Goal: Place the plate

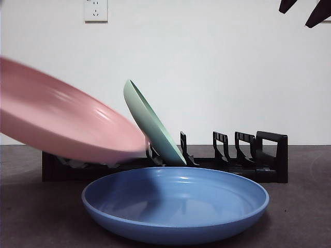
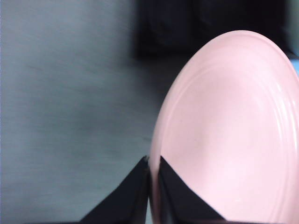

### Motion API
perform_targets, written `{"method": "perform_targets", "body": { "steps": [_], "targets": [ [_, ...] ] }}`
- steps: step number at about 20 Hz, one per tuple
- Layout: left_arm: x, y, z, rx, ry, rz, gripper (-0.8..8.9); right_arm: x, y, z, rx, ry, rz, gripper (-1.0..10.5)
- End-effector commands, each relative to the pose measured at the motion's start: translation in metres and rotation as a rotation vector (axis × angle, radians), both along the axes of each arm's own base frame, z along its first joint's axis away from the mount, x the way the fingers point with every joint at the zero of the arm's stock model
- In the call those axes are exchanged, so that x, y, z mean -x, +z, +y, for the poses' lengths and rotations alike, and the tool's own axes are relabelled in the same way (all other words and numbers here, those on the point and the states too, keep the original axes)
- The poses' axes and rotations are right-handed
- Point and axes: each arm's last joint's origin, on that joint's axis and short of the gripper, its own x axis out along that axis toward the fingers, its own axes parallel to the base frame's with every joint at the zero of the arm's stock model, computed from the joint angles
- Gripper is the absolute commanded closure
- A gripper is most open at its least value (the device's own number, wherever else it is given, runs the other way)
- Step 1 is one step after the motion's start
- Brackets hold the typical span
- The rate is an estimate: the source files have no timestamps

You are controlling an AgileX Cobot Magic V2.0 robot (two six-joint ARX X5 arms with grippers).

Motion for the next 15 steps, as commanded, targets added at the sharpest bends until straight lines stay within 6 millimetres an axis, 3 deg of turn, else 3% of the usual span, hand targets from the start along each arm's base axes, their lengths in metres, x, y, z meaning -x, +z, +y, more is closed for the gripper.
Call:
{"method": "perform_targets", "body": {
  "steps": [1, 10, 15],
  "targets": [
    [-0.005, -0.019, -0.014, 0.136, -0.02, 0.039, 7.99, 0.0, 0.003, 0.001, 0.005, 0.011, -0.012, 6.9],
    [-0.034, -0.069, -0.058, 0.236, -0.127, 0.144, 7.99, 0.001, 0.001, 0.0, 0.014, 0.011, 0.006, 6.9],
    [-0.048, -0.09, -0.071, 0.241, -0.137, 0.186, 7.99, 0.002, 0.0, 0.0, 0.02, 0.011, 0.018, 6.9]
  ]
}}
